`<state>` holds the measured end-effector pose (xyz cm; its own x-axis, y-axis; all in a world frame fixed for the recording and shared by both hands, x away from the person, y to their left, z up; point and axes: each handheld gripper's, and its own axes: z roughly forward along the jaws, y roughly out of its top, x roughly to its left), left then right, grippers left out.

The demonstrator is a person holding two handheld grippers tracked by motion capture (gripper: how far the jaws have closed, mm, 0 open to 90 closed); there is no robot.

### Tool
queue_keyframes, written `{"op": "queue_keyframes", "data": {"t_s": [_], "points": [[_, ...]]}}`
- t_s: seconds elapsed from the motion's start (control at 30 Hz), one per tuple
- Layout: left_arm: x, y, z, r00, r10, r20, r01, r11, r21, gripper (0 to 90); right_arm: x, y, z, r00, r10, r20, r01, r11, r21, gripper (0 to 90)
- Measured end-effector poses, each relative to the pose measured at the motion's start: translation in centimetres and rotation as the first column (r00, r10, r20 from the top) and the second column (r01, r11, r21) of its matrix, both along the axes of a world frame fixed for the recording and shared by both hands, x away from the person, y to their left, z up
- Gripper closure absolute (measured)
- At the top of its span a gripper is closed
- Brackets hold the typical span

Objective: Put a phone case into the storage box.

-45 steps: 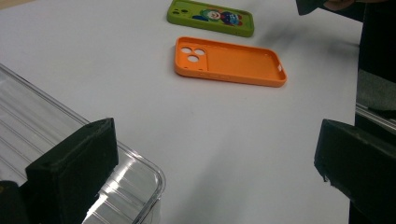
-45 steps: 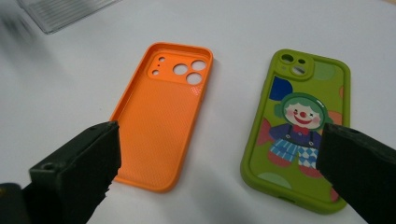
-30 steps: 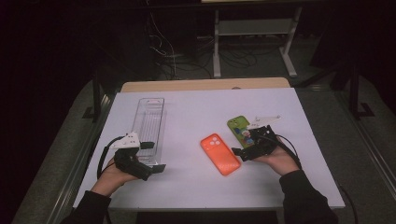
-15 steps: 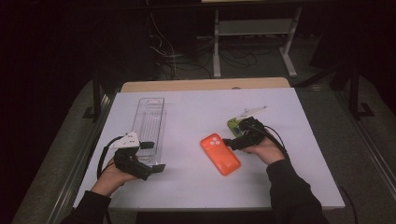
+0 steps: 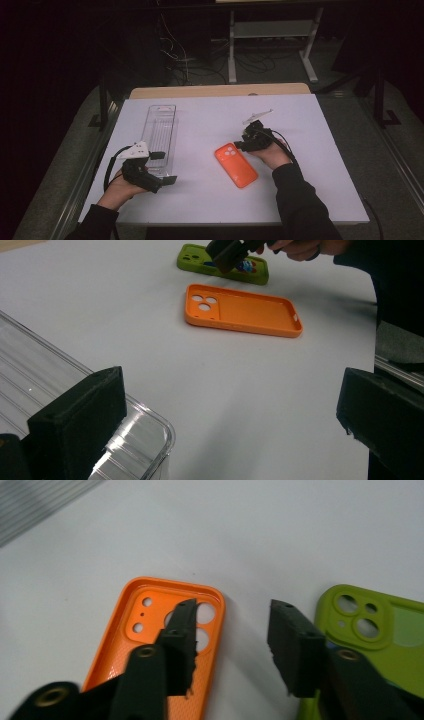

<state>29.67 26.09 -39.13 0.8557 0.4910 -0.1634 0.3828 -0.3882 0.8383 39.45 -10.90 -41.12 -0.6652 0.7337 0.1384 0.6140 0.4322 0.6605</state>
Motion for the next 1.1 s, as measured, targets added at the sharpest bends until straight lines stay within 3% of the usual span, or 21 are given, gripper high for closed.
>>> {"op": "queue_keyframes", "data": {"t_s": [0.17,0.37,0.7,1.1], "points": [[0.0,-0.1,-0.1,1.0000,0.007,-0.005,-0.007,0.9999,-0.009,0.0,0.9,0.2,-0.9,1.0000,-0.006,-0.004,0.006,1.000,-0.004,75.5],[0.0,-0.2,-0.1,0.9999,0.008,-0.007,-0.009,0.9999,-0.015,0.0,1.5,0.9,-1.8,0.9998,0.002,-0.021,-0.003,1.000,-0.014,86.4],[0.0,-0.3,-0.2,1.0000,0.000,-0.007,0.000,1.0000,-0.008,0.0,1.7,1.8,-2.8,0.9998,0.010,-0.019,-0.012,0.998,-0.064,88.2],[0.1,-0.3,-0.1,1.0000,-0.004,-0.008,0.004,1.0000,-0.006,0.0,1.0,3.1,-2.7,0.9954,0.087,-0.039,-0.090,0.994,-0.059,88.3]]}}
